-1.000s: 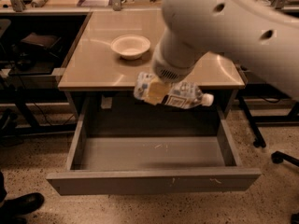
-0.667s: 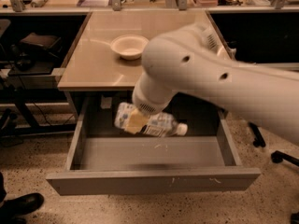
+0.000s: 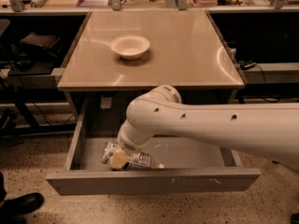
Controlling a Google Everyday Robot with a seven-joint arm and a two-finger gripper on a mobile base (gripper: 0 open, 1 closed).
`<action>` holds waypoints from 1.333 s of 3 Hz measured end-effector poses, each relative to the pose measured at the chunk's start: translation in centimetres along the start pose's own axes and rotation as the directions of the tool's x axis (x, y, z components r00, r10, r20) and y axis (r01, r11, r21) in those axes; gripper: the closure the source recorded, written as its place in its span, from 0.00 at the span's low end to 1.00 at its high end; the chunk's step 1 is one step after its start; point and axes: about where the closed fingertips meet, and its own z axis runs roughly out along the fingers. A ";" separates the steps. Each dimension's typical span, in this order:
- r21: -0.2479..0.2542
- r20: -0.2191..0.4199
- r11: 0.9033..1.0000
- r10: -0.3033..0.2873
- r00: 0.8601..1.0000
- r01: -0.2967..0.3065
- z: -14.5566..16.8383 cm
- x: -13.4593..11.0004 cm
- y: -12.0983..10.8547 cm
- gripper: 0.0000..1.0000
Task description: Place blue plastic bottle into top drawer
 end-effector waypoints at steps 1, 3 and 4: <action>-0.006 -0.003 1.000 0.004 1.000 -0.004 0.0 -0.1 0.0 1.00; 0.062 -0.061 0.993 0.100 0.993 -0.096 2.1 2.2 -6.0 1.00; 0.204 -0.121 0.959 0.225 0.967 -0.198 1.4 6.7 -14.6 1.00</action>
Offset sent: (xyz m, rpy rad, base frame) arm 0.1419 -0.0655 -0.1060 -0.1782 0.0469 -0.2988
